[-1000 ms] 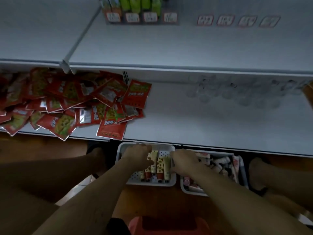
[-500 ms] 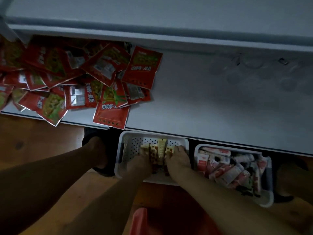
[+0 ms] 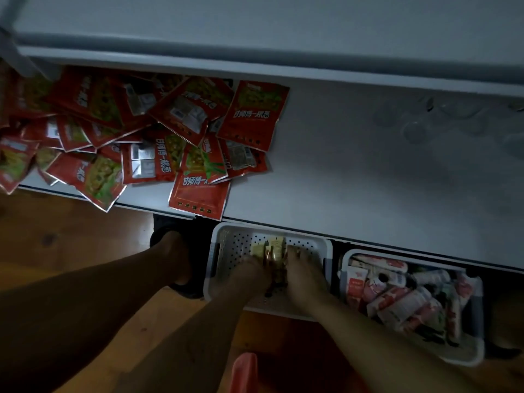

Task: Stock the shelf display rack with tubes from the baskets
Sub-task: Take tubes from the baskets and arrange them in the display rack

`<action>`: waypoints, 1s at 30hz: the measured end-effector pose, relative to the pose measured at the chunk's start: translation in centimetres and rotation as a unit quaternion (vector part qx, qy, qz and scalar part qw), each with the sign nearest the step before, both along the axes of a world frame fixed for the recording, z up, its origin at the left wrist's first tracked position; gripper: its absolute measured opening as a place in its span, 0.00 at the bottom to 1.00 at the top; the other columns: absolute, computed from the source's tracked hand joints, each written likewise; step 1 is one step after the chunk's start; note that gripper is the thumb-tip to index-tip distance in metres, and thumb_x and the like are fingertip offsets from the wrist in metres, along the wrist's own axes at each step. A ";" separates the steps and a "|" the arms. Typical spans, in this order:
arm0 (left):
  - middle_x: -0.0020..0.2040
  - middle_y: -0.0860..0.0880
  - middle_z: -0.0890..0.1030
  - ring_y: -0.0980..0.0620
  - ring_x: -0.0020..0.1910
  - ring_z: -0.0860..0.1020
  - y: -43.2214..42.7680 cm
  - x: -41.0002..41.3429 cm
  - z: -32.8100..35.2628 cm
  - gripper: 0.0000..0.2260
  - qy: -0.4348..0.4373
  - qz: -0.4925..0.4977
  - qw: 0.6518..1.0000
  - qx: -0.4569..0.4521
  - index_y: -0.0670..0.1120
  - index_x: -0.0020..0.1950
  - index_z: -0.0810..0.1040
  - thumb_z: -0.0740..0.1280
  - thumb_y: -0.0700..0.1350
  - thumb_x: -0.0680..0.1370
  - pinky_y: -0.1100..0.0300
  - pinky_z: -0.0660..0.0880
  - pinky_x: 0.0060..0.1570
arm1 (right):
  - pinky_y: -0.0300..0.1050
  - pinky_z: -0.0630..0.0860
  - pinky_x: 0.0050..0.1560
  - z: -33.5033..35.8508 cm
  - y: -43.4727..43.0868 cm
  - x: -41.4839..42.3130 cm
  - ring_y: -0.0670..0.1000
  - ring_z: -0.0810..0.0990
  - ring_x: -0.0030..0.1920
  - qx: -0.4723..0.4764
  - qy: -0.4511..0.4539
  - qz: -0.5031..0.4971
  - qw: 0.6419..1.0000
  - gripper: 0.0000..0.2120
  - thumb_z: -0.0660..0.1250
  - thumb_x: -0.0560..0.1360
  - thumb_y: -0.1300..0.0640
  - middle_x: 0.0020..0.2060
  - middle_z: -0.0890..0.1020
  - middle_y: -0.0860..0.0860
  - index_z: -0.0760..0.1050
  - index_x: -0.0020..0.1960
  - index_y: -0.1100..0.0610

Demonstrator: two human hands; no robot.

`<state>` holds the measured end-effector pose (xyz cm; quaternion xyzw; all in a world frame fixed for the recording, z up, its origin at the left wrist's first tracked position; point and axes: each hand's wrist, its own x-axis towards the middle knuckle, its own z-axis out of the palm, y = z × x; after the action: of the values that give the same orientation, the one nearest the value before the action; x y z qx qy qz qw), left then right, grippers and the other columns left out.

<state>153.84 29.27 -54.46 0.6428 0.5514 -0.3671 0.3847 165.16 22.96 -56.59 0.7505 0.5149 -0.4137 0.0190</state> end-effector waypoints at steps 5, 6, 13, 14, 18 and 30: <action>0.56 0.37 0.77 0.39 0.58 0.76 0.4 0.5 3.3 0.14 -0.042 0.008 0.999 0.018 0.35 0.59 0.72 0.50 0.40 0.84 0.50 0.71 0.56 | 0.43 0.75 0.44 1.5 0.4 0.7 0.52 0.78 0.45 -0.022 0.090 -0.005 0.996 0.11 0.64 0.72 0.61 0.45 0.80 0.51 0.74 0.54 0.53; 0.49 0.43 0.78 0.41 0.57 0.77 0.6 0.3 3.5 0.13 -0.062 0.023 0.997 0.047 0.39 0.50 0.74 0.53 0.44 0.83 0.53 0.71 0.52 | 0.41 0.73 0.42 2.1 0.4 1.2 0.52 0.78 0.46 -0.015 0.096 -0.009 0.995 0.14 0.63 0.72 0.62 0.47 0.80 0.52 0.75 0.57 0.54; 0.53 0.42 0.80 0.45 0.51 0.79 1.7 -0.1 10.8 0.25 -0.122 -0.038 0.985 0.119 0.42 0.56 0.76 0.57 0.63 0.79 0.54 0.74 0.52 | 0.40 0.68 0.34 9.4 0.7 4.4 0.52 0.76 0.38 0.051 0.161 -0.089 0.982 0.04 0.68 0.71 0.62 0.35 0.77 0.52 0.74 0.38 0.57; 0.50 0.42 0.82 0.47 0.47 0.80 1.8 -0.3 11.9 0.22 -0.155 -0.014 0.981 0.118 0.42 0.55 0.76 0.59 0.61 0.79 0.54 0.76 0.48 | 0.41 0.68 0.34 10.4 0.7 4.7 0.52 0.76 0.37 0.064 0.178 -0.102 0.976 0.05 0.70 0.69 0.62 0.35 0.77 0.53 0.74 0.38 0.58; 0.42 0.46 0.84 0.52 0.37 0.83 1.7 -0.8 17.1 0.14 -0.274 0.058 0.953 0.114 0.44 0.57 0.73 0.63 0.54 0.80 0.61 0.77 0.35 | 0.45 0.74 0.39 14.4 0.7 5.4 0.52 0.77 0.37 0.155 0.201 -0.167 0.953 0.10 0.75 0.67 0.61 0.35 0.78 0.53 0.74 0.37 0.59; 0.44 0.49 0.82 0.52 0.42 0.80 1.5 1.9 31.7 0.08 -0.423 -0.044 0.852 0.305 0.46 0.52 0.77 0.66 0.50 0.78 0.60 0.76 0.38 | 0.42 0.80 0.36 29.6 0.0 6.5 0.50 0.82 0.40 0.351 0.258 -0.176 0.883 0.08 0.72 0.73 0.55 0.38 0.83 0.55 0.80 0.44 0.60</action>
<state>155.77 30.81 -22.75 0.8445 0.3910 0.1106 0.3489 171.66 22.92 -27.01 0.6530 0.4726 -0.3816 -0.4523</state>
